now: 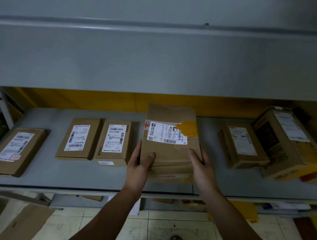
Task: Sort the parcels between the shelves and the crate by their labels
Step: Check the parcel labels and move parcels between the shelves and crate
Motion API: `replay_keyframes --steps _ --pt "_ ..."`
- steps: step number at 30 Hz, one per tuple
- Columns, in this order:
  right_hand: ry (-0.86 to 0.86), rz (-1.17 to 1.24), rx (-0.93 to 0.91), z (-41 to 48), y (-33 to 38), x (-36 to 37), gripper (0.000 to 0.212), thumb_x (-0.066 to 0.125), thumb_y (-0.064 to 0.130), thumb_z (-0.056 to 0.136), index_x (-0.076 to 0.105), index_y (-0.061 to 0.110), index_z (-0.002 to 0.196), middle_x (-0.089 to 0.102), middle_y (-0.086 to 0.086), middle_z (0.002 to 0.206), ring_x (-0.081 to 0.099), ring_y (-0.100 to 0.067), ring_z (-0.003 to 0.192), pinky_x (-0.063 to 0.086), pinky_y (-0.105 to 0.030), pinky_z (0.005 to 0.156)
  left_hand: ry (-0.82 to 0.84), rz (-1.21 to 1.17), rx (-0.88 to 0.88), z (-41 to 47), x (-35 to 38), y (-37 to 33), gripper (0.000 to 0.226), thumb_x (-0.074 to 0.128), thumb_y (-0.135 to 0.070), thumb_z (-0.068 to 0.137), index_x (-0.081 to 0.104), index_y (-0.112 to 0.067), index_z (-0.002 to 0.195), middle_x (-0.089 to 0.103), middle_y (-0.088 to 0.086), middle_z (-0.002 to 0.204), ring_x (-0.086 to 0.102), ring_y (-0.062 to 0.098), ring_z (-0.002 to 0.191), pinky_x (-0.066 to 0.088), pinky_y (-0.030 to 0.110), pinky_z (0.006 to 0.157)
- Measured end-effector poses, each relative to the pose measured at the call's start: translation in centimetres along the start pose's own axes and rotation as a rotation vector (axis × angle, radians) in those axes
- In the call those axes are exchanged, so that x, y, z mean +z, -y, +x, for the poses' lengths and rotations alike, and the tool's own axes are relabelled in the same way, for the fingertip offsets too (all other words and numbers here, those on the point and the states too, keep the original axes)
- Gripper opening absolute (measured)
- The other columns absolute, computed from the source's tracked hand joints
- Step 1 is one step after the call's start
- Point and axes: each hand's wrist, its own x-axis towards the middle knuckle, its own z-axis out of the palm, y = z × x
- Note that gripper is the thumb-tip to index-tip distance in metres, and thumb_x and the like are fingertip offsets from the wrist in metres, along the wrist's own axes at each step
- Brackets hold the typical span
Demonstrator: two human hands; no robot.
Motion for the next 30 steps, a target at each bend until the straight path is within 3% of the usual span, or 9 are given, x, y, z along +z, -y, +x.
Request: replay_keyframes --steps 2,6,13,18,22,27,30 --pt "-0.009 -0.022 0.028 1.1 0.5 0.0 0.037 0.055 0.043 0.095 0.055 0.037 0.132 0.063 0.019 0.108 0.057 -0.005 0.098 0.041 -0.028 0.085 -0.003 0.021 -0.024 1.0 0.4 -0.1 0.059 0.065 -0.020 0.090 0.044 -0.037 0.142 0.061 -0.005 0.128 0.058 0.016 0.116 0.049 0.031 0.094" --pt "-0.013 -0.035 0.074 3.0 0.7 0.1 0.042 0.055 0.046 0.094 0.053 0.036 0.135 0.063 0.009 0.121 0.057 -0.015 0.110 0.046 -0.035 0.092 0.009 0.066 -0.047 2.8 1.1 -0.4 0.060 0.065 -0.024 0.090 0.041 -0.039 0.143 0.059 -0.005 0.129 0.056 0.017 0.115 0.044 0.043 0.102" --pt "0.012 -0.051 0.124 5.2 0.6 0.0 0.036 0.051 0.044 0.097 0.051 0.037 0.132 0.059 0.012 0.110 0.054 -0.007 0.093 0.042 -0.030 0.078 0.062 0.080 -0.077 4.3 2.1 -0.4 0.051 0.060 -0.020 0.093 0.039 -0.047 0.132 0.055 -0.007 0.122 0.055 0.012 0.106 0.047 0.029 0.077" --pt "0.021 -0.094 0.128 5.9 -0.5 -0.2 0.043 0.052 0.051 0.094 0.049 0.040 0.135 0.061 0.007 0.125 0.056 -0.019 0.113 0.047 -0.043 0.095 0.074 0.110 -0.101 4.7 2.2 0.1 0.060 0.059 -0.021 0.094 0.032 -0.039 0.145 0.051 -0.004 0.129 0.053 0.010 0.106 0.045 0.023 0.071" --pt "0.005 -0.108 0.126 5.7 -0.6 -0.2 0.037 0.053 0.046 0.095 0.052 0.036 0.131 0.061 0.008 0.120 0.055 -0.017 0.110 0.045 -0.037 0.091 0.078 0.115 -0.102 4.8 1.9 0.2 0.059 0.060 -0.016 0.093 0.035 -0.037 0.142 0.051 -0.008 0.122 0.052 0.007 0.101 0.043 0.021 0.070" --pt "-0.053 -0.165 0.132 4.9 -0.3 -0.3 0.033 0.053 0.045 0.096 0.054 0.034 0.127 0.061 0.006 0.110 0.054 -0.015 0.099 0.041 -0.032 0.081 0.072 0.049 -0.157 5.2 0.8 0.3 0.048 0.060 -0.018 0.093 0.049 -0.029 0.138 0.057 -0.004 0.131 0.055 0.013 0.110 0.045 0.027 0.081" --pt "-0.120 -0.165 0.095 3.5 -0.5 -0.4 0.031 0.054 0.047 0.093 0.059 0.032 0.120 0.064 0.002 0.109 0.060 -0.018 0.098 0.051 -0.039 0.082 0.004 -0.029 -0.169 5.0 -0.1 0.2 0.047 0.060 -0.014 0.093 0.051 -0.021 0.138 0.056 -0.002 0.132 0.053 0.015 0.114 0.040 0.029 0.096"
